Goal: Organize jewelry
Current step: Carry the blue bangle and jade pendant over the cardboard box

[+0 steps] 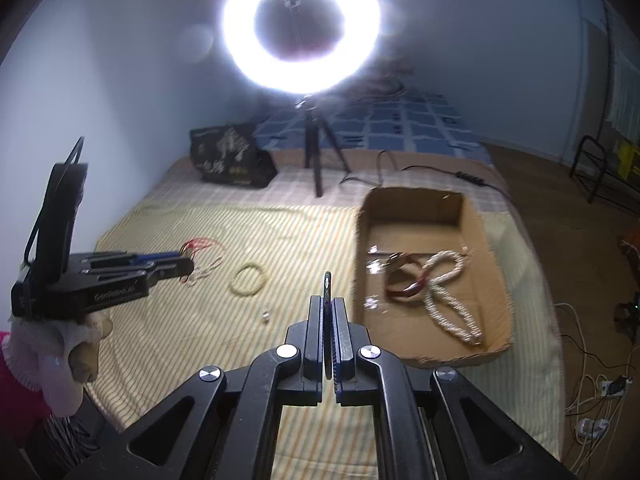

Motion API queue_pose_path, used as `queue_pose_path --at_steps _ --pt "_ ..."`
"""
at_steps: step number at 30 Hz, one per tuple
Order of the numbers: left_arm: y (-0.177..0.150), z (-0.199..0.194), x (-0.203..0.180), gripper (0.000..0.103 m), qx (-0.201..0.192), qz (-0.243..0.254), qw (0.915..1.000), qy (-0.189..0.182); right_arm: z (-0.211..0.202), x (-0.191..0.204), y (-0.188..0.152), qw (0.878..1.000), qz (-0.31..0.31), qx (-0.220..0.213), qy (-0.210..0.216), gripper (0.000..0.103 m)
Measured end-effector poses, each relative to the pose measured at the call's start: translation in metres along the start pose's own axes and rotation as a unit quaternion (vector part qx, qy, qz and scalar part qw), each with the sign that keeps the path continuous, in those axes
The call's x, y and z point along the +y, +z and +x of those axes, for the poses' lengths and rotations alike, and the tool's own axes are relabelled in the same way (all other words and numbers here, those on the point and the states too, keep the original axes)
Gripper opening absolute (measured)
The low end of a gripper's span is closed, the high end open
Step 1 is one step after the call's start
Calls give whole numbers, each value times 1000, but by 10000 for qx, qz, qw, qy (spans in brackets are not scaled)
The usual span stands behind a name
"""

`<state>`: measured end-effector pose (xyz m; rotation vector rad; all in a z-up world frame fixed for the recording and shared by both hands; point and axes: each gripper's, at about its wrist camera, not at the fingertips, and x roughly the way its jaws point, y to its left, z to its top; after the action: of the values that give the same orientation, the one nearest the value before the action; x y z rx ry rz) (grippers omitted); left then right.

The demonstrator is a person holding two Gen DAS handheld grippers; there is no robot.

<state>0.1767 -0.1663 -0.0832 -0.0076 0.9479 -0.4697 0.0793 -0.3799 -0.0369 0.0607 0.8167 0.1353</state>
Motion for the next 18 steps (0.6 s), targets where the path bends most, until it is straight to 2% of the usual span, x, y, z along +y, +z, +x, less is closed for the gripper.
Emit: queue_pose_path --at_steps 10,18 --pt "17 11 -44 16 -39 276 9992 -294 -10 -47 19 9983 394 -304 -303 1" --pt "24 31 -82 16 55 519 9973 -512 4 -79 32 9967 531 -327 -526 1"
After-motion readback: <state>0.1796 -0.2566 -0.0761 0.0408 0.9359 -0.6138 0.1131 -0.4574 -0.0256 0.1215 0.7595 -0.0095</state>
